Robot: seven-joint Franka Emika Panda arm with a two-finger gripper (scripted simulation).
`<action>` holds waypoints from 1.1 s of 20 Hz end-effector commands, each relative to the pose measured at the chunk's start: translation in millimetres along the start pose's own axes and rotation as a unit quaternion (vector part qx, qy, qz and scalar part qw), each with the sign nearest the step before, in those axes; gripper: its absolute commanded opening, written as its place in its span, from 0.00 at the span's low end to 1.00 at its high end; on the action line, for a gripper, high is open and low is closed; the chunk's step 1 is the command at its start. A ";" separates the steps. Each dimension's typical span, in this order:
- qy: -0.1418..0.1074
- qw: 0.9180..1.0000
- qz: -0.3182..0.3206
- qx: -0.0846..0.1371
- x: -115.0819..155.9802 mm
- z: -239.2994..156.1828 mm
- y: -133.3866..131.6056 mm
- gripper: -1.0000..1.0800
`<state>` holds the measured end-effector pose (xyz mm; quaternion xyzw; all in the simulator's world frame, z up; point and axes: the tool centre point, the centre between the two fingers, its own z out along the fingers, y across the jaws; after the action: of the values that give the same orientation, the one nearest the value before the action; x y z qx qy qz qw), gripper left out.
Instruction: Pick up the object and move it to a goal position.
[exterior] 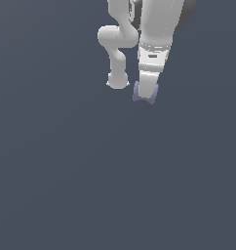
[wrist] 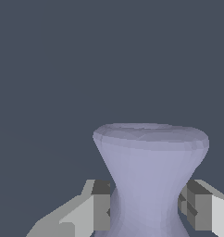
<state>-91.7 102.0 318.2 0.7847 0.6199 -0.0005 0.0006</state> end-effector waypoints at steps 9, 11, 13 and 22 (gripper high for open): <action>0.000 1.000 0.000 0.000 34.6 -103.7 -34.7 0.00; 0.000 1.000 0.001 0.000 39.5 -118.6 -39.0 0.00; 0.000 1.000 0.001 0.000 43.8 -131.3 -42.5 0.00; 0.001 1.000 0.002 0.000 54.8 -163.5 -50.1 0.00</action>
<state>-127.4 166.1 478.3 0.7857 0.6186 0.0003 0.0003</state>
